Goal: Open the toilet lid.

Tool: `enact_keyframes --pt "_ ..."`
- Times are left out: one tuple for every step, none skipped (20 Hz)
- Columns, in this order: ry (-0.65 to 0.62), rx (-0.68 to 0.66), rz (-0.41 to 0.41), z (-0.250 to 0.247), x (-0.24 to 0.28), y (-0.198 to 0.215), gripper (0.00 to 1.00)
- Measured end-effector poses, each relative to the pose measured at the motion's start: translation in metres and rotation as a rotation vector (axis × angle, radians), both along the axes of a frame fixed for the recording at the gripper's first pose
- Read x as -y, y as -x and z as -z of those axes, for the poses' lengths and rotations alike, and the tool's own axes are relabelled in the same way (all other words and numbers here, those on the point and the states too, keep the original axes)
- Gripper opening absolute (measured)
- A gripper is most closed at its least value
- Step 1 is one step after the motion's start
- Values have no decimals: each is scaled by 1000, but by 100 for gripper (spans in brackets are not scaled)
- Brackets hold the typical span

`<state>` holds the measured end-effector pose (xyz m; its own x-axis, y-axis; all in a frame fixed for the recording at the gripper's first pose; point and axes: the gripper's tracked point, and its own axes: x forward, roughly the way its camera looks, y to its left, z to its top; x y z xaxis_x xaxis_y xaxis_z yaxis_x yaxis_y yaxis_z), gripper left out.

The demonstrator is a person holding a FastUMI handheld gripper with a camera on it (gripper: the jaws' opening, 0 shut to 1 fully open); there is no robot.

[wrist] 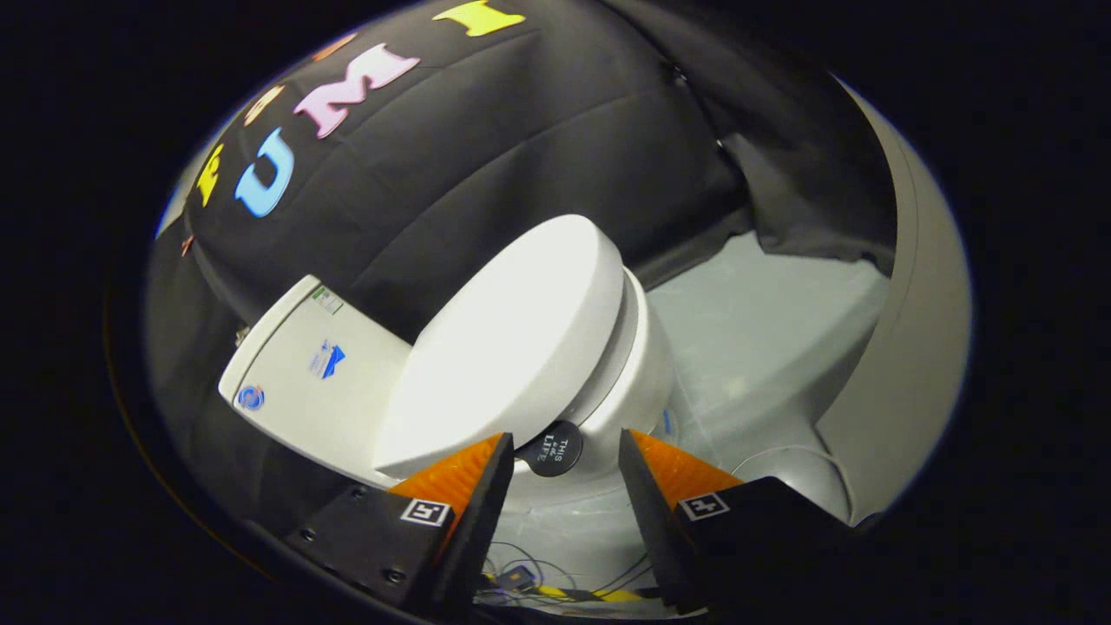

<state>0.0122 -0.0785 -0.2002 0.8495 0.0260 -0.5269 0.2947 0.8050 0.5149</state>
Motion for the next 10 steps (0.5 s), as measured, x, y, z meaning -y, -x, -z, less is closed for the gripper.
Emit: enact_keyframes --pt "-68 -12 10 4 -3 0 80" --pt "-122 -8 14 7 -7 -3 80" --pt "-151 -13 21 14 -6 -7 80" --pt "-178 -14 28 17 -5 -8 80" --pt "-196 0 44 18 -5 -13 67" --pt "-220 8 40 14 -4 -12 54" --pt "-238 12 41 16 -5 -15 54" --pt "-258 10 37 17 -8 -19 44" --pt "-279 -10 18 20 -15 -17 34" --pt "-300 -19 10 22 -21 -16 34"
